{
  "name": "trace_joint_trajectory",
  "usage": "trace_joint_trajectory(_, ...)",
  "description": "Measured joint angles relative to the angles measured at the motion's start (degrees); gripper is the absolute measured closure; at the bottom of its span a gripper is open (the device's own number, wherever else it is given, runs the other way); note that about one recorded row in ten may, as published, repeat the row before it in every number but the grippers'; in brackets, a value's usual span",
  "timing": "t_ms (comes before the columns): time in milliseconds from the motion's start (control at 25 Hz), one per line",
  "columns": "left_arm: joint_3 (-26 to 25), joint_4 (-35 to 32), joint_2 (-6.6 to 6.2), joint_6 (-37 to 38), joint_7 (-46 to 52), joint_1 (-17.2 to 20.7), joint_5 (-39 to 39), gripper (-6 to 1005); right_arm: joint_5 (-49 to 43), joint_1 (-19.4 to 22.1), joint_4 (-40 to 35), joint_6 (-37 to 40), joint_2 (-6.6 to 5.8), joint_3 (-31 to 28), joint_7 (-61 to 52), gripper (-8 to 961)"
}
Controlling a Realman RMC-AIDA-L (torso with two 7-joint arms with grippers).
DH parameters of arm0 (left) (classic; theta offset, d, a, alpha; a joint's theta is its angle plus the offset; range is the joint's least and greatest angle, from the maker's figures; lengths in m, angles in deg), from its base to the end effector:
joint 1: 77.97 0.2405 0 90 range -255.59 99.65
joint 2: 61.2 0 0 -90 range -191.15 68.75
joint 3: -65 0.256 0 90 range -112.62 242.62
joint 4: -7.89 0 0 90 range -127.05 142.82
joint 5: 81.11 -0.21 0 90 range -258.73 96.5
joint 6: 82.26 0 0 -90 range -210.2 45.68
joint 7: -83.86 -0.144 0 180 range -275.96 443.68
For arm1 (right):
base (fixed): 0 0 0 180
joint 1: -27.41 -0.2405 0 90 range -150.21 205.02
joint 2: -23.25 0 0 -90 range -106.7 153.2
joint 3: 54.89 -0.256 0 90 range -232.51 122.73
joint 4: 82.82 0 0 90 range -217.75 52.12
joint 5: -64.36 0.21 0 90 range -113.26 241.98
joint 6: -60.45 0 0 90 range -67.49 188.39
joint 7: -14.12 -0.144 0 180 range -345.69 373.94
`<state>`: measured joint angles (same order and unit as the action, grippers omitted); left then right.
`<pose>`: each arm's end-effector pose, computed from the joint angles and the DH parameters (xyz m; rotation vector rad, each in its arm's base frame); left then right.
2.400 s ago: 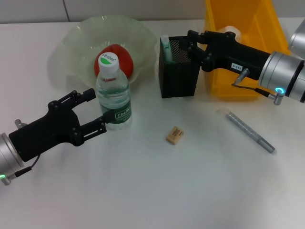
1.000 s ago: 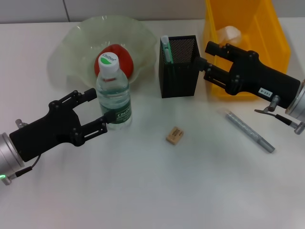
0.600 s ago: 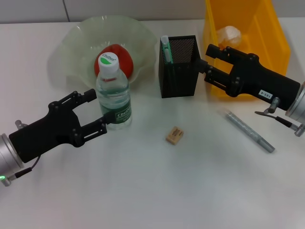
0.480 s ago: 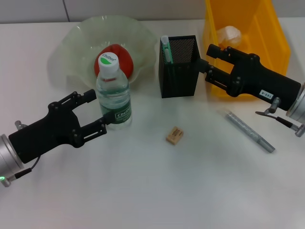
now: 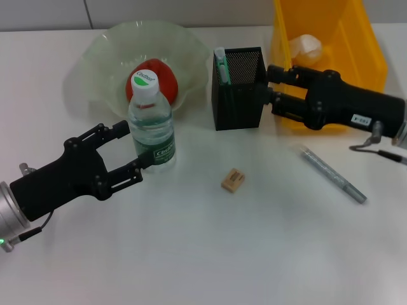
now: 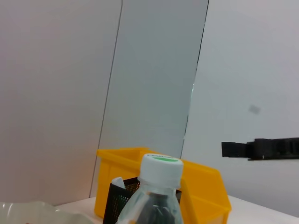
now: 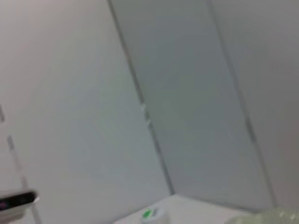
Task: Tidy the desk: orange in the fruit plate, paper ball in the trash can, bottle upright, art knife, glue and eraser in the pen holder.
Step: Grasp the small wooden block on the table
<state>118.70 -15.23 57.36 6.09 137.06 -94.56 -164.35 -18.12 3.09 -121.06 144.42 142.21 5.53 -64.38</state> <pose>-0.3028 0.2623 -0.0222 -2.4227 -0.5313 -0.9905 0.2309 0.3283 -0.0049 -2.5632 0.6124 1.0710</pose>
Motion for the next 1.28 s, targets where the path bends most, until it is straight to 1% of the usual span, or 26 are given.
trace_joint_trajectory(120, 0.0, 0.0, -0.07, 0.1, -0.1, 0.14, 0.0, 204, -7.77, 0.45, -10.88, 0.94, 0.12, -0.02, -12.13, 378)
trace_joint_trajectory(240, 0.0, 0.0, -0.09, 0.1, -0.16, 0.24, 0.0, 204, -16.47, -0.08, -22.48, 3.02, 0.12, -0.04, -25.55, 378)
trace_joint_trajectory(440, 0.0, 0.0, -0.09, 0.1, -0.34, 0.34, 0.0, 203, -29.3, -2.18, -37.6, 7.16, 0.1, -0.05, -42.47, 378)
trace_joint_trajectory(520, 0.0, 0.0, -0.09, 0.1, -0.35, 0.35, 0.0, 203, -33.16, -3.22, -41.56, 8.54, 0.11, -0.04, -46.57, 380)
trace_joint_trajectory(720, 0.0, 0.0, -0.09, 0.08, -0.36, 0.44, 0.0, 203, -41.09, -5.93, -46.87, 11.48, -0.08, -0.05, -55.62, 387)
trace_joint_trajectory(800, 0.0, 0.0, -0.09, 0.05, -0.37, 0.44, 0.0, 203, -46.18, -7.14, -48.3, 12.32, -0.09, 0.12, -60.49, 387)
trace_joint_trajectory(920, 0.0, 0.0, -0.09, -0.17, -0.37, 0.39, 0.0, 203, -54.13, -9.34, -49.09, 13.95, 0.03, 0.5, -64.53, 387)
trace_joint_trajectory(1040, 0.0, 0.0, -0.08, -0.14, -0.38, 0.24, 0.0, 203, -55.94, -9.95, -48.61, 14.54, 0.11, 0.62, -65.03, 387)
trace_joint_trajectory(1280, 0.0, 0.0, -0.09, -0.31, -0.38, 0.0, 0.0, 203, -56.57, -10.25, -48.12, 14.98, 0.13, 0.74, -66.17, 387)
